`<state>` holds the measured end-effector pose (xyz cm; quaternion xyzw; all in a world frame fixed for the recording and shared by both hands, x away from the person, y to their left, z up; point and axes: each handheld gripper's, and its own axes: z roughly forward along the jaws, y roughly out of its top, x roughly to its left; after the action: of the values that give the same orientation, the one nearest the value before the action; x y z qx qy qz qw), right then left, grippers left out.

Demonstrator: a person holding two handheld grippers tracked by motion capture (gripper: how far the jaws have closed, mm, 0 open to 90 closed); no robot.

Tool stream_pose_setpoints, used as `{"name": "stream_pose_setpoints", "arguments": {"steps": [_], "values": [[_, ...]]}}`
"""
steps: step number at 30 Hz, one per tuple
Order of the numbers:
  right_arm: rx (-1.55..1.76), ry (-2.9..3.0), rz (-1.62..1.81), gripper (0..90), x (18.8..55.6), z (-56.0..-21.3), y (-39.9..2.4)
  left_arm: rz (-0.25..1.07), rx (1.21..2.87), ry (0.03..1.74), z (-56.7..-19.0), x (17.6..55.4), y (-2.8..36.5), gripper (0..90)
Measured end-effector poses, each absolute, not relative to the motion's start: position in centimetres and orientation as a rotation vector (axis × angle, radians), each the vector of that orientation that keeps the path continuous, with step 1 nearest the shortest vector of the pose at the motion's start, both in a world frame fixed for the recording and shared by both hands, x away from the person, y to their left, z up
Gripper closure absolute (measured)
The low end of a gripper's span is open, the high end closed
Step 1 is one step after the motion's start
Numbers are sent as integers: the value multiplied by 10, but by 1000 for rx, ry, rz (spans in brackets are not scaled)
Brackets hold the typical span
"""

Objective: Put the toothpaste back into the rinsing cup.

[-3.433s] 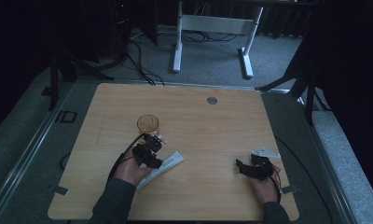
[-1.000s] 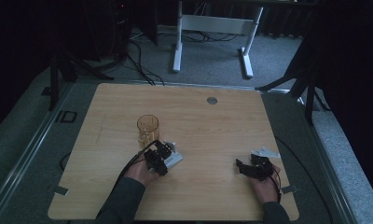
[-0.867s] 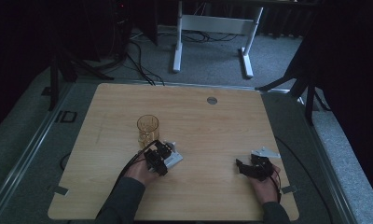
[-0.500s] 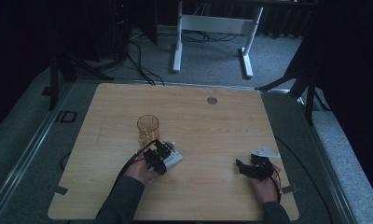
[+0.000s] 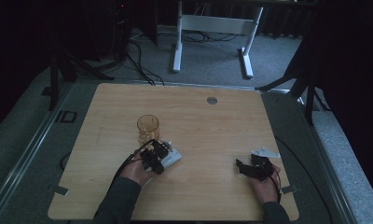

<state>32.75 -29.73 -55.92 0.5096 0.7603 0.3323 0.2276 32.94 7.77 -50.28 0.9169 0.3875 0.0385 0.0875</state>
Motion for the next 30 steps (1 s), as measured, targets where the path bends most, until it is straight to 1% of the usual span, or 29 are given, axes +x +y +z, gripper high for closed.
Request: {"name": "stream_pose_setpoints", "arguments": {"steps": [8,17,30], "values": [[1406,2094,915,271,327,-559,-297,163,2675,1174,-492,328,87,713],[1406,2094,915,271,327,-559,-297,186,2622,1184,-483,325,96,716],[1407,2094,916,271,327,-559,-297,189,2534,1180,-476,321,102,717]]}}
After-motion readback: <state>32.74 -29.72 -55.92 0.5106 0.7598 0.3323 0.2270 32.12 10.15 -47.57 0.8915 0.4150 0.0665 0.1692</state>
